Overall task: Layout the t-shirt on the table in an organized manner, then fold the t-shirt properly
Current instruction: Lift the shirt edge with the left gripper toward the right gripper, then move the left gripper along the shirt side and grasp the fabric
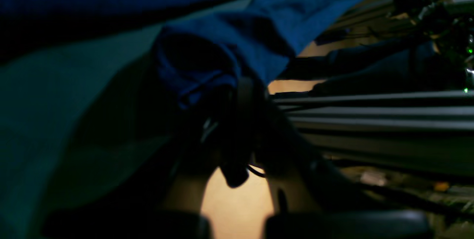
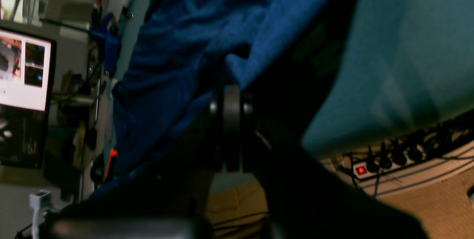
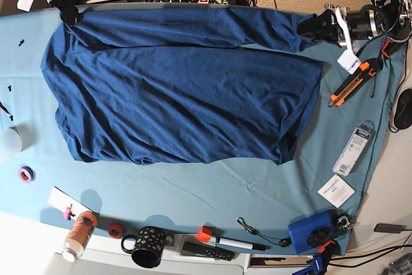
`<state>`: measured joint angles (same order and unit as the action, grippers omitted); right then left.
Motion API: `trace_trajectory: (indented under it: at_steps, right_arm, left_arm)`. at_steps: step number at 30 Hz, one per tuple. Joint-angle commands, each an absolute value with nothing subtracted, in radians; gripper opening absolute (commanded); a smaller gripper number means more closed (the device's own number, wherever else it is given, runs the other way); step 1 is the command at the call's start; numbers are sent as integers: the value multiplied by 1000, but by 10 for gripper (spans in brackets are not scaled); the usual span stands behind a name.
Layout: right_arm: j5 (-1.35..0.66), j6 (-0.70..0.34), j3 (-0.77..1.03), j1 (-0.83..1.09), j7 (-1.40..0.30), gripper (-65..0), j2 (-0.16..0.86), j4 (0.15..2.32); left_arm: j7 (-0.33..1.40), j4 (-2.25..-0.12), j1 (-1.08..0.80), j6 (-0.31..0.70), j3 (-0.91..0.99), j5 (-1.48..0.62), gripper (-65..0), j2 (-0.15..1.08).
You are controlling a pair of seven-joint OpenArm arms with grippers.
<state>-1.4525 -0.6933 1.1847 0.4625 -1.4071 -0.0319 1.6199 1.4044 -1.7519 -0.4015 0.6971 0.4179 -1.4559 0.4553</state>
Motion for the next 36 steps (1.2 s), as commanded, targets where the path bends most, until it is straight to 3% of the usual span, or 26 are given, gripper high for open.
trace_trajectory:
  at_steps: [1,11,24,36]
  right_arm:
    - [-1484,-698,1192,471,-1396,-650,-19,1639]
    - [-1484,-698,1192,441,-1396,-650,-12,1639]
    - [-1484,-698,1190,270,-1396,-650,47,1639]
    - [-1484,-698,1106,252,-1396,-650,47,1639]
  left_arm:
    - [1396,-1787,-399,698,424,-1484,-650,471]
    - [1396,-1874,-358,698,424,-1484,-650,456]
    - [1396,-1874,-130,698,424,-1484,-650,346]
    - [1366,-1874,49,698,424,-1484,-650,327]
